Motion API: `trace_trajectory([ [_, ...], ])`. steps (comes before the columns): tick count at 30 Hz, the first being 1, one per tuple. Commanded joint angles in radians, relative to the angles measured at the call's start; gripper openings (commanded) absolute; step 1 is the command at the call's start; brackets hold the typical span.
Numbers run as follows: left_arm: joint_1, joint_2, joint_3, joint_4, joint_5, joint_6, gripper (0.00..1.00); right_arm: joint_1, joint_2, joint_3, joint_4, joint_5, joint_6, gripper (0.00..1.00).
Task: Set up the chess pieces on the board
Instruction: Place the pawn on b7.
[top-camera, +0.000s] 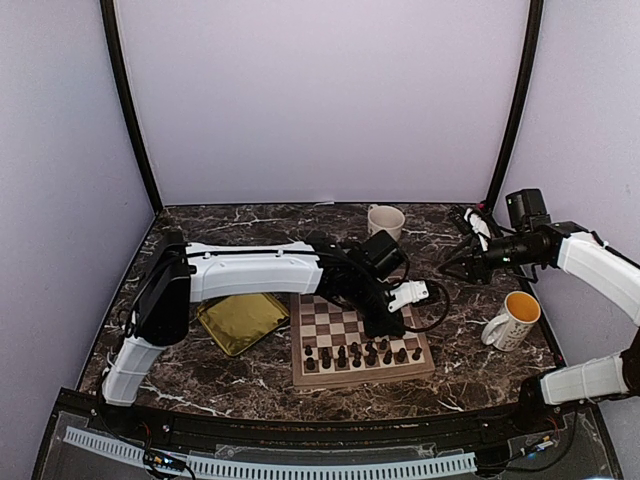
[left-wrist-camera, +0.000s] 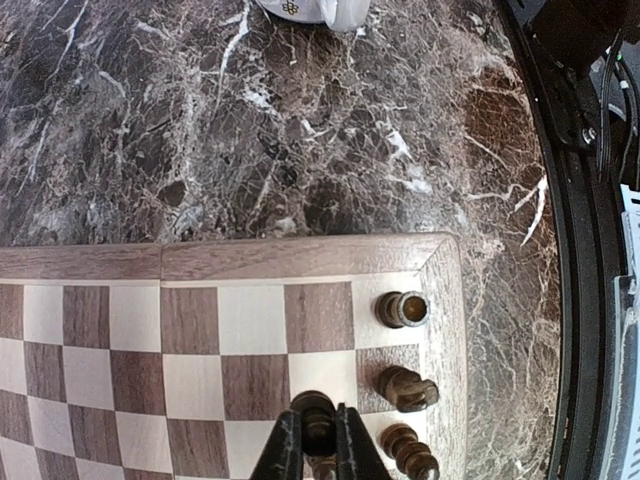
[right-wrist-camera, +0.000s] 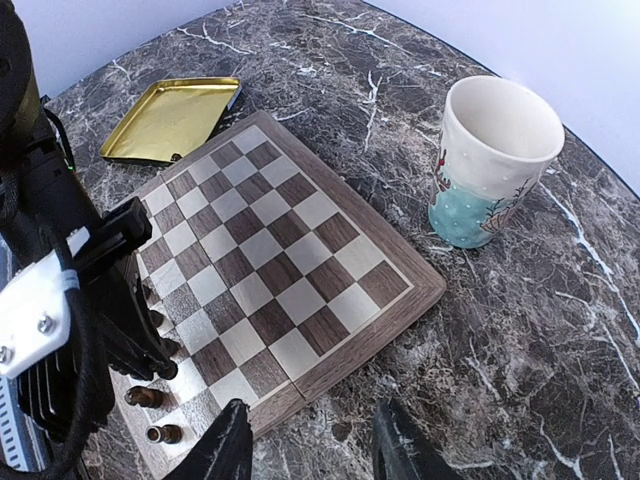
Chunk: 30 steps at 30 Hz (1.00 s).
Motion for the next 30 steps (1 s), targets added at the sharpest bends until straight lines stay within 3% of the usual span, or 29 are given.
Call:
trace_trajectory([
  [1,-0.014,0.014,0.047,-0.076,-0.026,0.027,0.08,0.0,-0.002,-0.007,0.014,-0.005,-0.013,0.41],
  [30,-0.032,0.094,0.108,-0.099,-0.019,0.026,0.11,-0.001,0.021,-0.003,-0.011,-0.021,-0.034,0.41],
])
